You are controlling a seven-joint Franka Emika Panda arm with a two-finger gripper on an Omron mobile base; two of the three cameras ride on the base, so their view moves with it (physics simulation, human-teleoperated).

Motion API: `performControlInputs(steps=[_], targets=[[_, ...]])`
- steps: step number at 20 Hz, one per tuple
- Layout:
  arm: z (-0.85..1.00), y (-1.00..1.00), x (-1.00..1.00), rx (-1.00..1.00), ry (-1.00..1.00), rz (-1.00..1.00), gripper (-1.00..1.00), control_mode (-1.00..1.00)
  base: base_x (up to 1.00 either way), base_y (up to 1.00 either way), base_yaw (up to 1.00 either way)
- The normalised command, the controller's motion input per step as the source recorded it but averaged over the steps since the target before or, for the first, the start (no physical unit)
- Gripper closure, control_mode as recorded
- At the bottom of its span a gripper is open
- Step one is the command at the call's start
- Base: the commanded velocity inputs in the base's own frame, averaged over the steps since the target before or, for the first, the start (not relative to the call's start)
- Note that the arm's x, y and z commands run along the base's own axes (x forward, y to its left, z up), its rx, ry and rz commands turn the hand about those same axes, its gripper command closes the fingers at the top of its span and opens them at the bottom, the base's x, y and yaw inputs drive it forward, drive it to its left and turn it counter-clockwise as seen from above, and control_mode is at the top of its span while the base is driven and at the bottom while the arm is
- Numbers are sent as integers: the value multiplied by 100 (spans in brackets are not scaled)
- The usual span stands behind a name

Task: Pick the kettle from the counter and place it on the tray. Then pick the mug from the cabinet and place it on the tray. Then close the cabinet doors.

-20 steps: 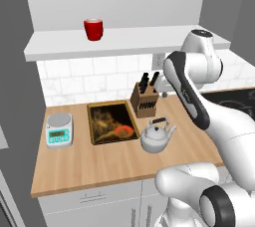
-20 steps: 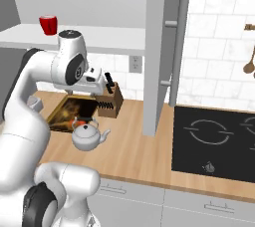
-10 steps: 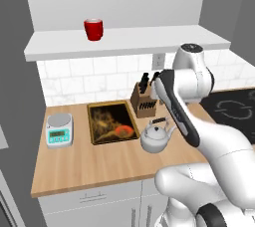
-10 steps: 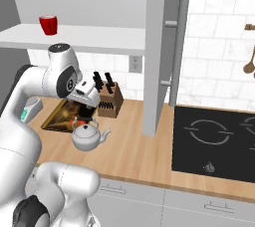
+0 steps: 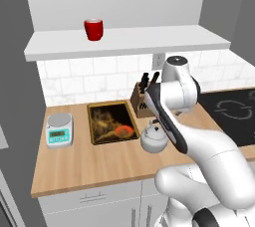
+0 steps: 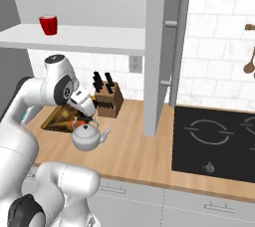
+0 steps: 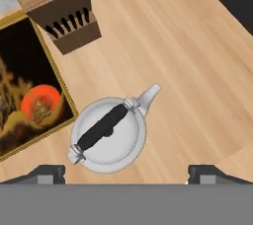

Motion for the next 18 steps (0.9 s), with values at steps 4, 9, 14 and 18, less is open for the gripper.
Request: performControlInputs(steps=[4,9,14,18], targets=[[-39,5,31,1,0,-9,-100,-100,0,0,0],[-36,9,36,2,5,-2,-100,-100,0,0,0],[-33,4,25,1,7,0,-100,-100,0,0,0],[-26,2,10,1,2,0,-100,-100,0,0,0]])
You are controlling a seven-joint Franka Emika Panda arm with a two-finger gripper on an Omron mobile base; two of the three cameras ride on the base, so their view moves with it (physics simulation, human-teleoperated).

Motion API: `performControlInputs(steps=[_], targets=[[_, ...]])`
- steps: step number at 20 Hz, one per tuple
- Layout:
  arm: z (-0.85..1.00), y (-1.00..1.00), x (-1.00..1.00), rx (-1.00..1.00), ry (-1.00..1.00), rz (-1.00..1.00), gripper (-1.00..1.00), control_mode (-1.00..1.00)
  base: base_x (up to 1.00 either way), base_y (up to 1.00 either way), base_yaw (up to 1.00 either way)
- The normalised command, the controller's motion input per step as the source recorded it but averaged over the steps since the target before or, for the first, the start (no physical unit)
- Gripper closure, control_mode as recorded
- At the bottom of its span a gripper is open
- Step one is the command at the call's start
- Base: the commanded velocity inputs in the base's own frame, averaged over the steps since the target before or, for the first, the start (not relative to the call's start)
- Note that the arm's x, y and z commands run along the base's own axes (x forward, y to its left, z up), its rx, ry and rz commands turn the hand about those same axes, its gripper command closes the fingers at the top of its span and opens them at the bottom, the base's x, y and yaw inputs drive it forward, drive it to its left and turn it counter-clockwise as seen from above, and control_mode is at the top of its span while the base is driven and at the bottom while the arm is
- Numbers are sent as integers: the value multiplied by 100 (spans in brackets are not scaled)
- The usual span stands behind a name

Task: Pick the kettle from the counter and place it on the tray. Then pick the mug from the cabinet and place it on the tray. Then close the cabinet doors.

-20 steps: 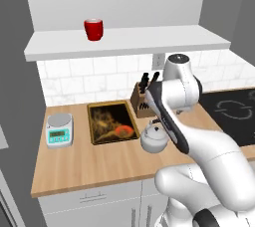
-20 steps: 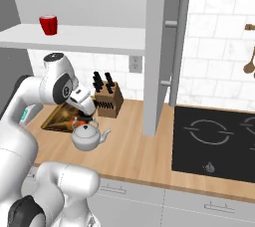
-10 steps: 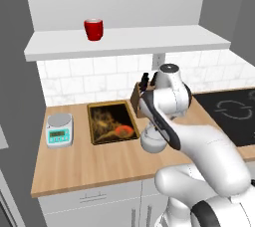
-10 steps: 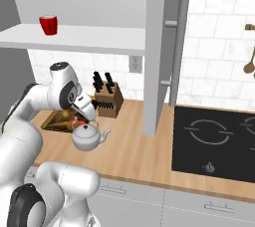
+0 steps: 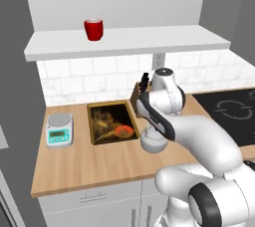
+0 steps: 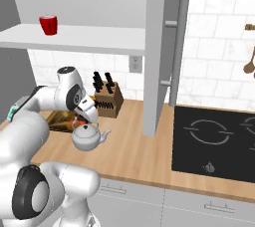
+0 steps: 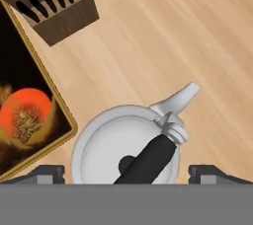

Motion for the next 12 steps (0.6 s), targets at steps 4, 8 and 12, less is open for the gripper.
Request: performControlInputs(steps=[4,8,12], targets=[[-21,0,5,0,0,0,-100,-100,0,0,0],[-23,0,0,0,0,0,-100,-100,0,0,0],[-23,0,0,0,0,0,-100,-100,0,0,0]])
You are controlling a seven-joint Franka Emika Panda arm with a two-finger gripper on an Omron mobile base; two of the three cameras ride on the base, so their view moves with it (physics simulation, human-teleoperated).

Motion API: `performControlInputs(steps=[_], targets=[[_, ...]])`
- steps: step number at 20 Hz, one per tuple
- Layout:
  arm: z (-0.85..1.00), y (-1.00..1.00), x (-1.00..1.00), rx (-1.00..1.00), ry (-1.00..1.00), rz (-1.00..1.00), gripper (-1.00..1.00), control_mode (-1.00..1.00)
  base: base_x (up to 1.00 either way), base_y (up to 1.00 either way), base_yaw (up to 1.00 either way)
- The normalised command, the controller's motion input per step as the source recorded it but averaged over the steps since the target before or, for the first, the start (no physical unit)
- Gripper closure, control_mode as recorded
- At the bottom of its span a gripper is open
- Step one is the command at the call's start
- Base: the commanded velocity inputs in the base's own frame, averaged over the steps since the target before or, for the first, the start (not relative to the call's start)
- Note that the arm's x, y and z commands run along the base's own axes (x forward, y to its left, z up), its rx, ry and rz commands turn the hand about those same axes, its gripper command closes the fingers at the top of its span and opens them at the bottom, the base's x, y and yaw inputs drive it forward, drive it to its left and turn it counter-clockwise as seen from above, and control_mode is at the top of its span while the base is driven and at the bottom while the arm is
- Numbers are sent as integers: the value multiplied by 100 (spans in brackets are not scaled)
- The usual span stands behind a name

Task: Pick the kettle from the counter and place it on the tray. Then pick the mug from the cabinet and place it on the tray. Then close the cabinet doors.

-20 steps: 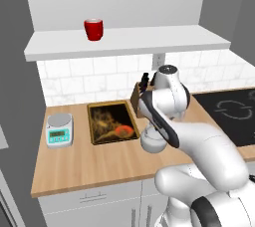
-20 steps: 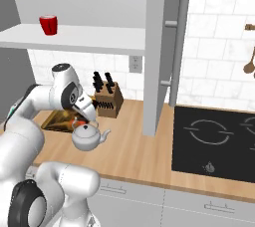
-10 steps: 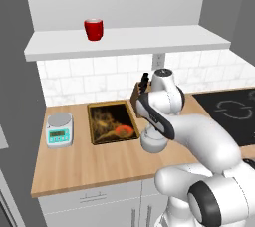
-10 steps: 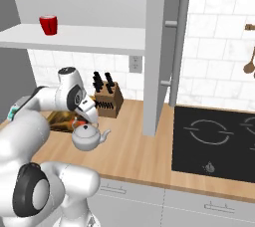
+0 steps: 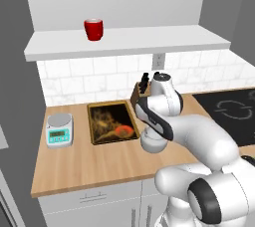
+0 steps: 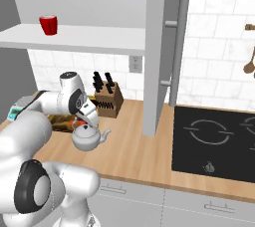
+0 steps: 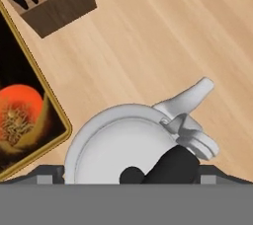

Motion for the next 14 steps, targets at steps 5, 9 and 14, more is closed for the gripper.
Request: performControlInputs(steps=[5,9,14], targets=[[-20,0,-1,0,0,0,-100,-100,0,0,0],[-15,0,-12,0,-3,0,-100,-100,0,0,0],[-14,0,-14,0,-1,0,100,-100,0,0,0]])
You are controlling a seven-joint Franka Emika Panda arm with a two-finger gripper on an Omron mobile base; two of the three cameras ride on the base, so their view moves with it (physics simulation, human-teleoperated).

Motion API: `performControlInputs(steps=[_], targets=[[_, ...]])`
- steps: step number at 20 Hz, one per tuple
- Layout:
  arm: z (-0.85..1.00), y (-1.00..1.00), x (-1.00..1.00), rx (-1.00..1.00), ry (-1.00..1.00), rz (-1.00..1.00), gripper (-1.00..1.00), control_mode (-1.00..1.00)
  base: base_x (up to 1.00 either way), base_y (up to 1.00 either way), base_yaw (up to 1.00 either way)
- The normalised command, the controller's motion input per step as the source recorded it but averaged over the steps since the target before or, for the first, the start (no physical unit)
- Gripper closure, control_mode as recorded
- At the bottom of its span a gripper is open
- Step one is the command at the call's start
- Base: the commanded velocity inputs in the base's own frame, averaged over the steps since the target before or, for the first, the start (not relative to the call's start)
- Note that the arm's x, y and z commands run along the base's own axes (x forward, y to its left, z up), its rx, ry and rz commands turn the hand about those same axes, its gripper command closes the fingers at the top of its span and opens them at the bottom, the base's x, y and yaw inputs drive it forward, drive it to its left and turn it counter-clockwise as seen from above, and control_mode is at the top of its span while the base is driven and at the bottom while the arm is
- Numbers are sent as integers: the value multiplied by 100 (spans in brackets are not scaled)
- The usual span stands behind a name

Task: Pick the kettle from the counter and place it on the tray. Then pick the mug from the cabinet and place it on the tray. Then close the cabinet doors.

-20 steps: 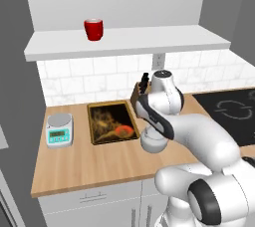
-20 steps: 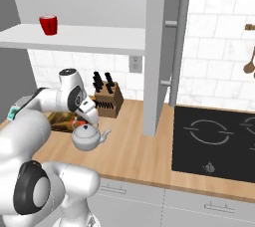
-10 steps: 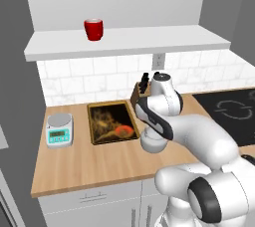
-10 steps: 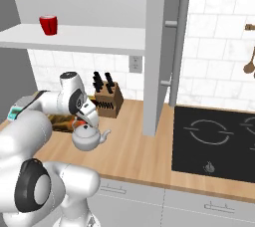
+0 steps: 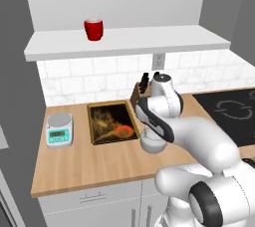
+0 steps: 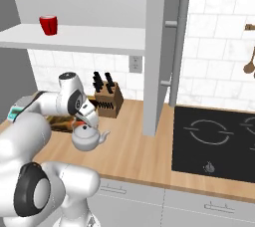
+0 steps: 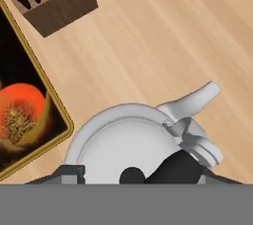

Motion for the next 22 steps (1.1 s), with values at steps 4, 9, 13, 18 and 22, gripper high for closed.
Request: performControlInputs(steps=[4,9,13,18,22], targets=[[-7,-1,-18,0,-1,0,100,-100,0,0,0],[16,-5,-32,0,-22,5,100,-100,0,0,0],[49,0,-36,1,-36,1,100,-100,0,0,0],[30,26,-21,1,-28,-2,100,-100,0,0,0],[23,44,4,0,-20,-2,100,-100,0,0,0]])
